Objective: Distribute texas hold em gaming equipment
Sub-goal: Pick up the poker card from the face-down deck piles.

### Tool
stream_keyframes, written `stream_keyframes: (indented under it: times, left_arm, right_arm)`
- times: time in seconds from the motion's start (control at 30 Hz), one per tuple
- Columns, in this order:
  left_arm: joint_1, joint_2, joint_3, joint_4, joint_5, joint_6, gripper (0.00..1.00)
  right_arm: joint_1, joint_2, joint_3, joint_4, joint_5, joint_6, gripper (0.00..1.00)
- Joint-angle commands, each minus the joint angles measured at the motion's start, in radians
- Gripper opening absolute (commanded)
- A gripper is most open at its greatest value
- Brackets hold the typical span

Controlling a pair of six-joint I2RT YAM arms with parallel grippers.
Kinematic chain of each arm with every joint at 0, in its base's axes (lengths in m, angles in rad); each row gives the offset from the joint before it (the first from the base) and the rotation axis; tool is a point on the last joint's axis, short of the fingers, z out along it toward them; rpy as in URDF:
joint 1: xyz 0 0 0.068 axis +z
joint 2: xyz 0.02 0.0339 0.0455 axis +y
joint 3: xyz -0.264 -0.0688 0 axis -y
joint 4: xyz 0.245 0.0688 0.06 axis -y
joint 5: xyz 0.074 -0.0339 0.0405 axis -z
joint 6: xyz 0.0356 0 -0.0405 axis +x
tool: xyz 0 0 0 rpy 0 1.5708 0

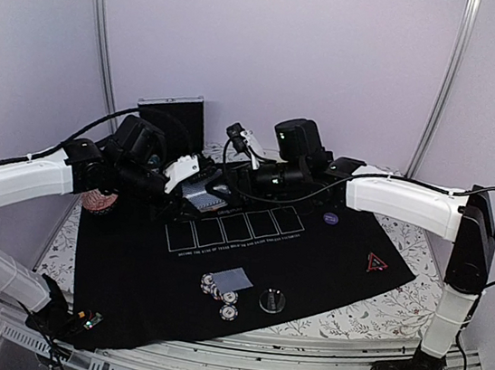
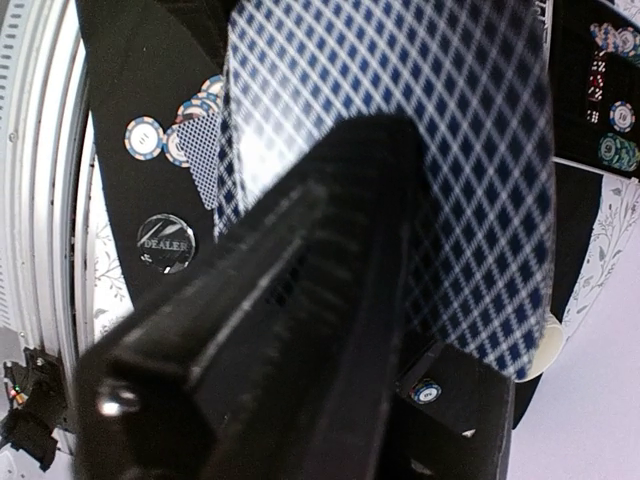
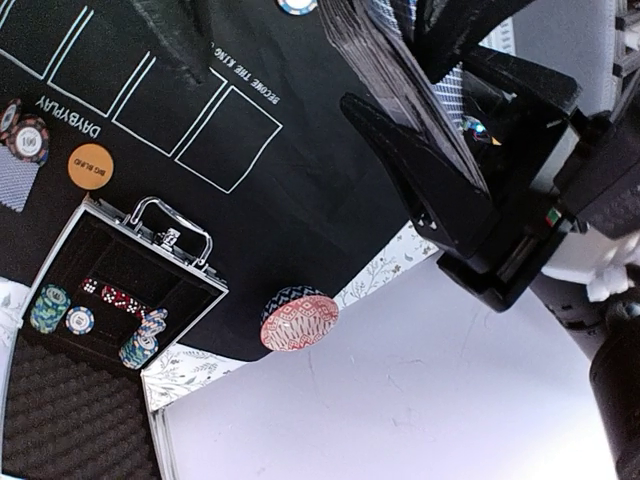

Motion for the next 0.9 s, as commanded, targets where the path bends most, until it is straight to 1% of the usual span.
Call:
stream_keyframes:
  times: [0.0,0.17,0.3,0.53,0.6,0.67,0.7,0.87]
  left_arm:
    - [0.003,-0.012,0.019,0.01,0.02,0.011,0.45]
    - [0.003,-0.012,0.019,0.01,0.02,0.009,0.45]
    - [0.003,-0.009,0.021,0.009,0.017,0.009,0.45]
    - [0.003,-0.009,0.021,0.009,0.01,0.007,0.45]
    - [0.003,-0.009,0.021,0.009,0.009,0.008,0.45]
    - [0.003,-0.009,0.021,0.009,0.009,0.009,0.45]
    - [0.003,-0.008,0.021,0.009,0.008,0.007,0.45]
    - [0.004,-0.007,0.021,0.009,0.004,0.008,0.45]
  right_arm:
    - [-0.005,-0.018,0.016,-0.025,0.051,-0.016,0.64]
    - [-0.019,-0.08,-0.036,-0.046,0.088,-0.011,0.52]
    - [-0.018,-0.094,-0.035,-0.056,0.052,-0.011,0.43]
    - [-0.017,-0.093,-0.013,-0.088,0.027,-0.01,0.22]
    - [-0.017,-0.101,-0.011,-0.102,0.035,-0.011,0.12]
    - [-0.017,-0.116,-0.012,-0.12,0.058,-0.014,0.05]
    - [-0.017,-0.125,-0.014,-0.127,0.069,-0.016,0.03]
    - [-0.017,-0.167,-0.017,-0.155,0.088,-0.018,0.02]
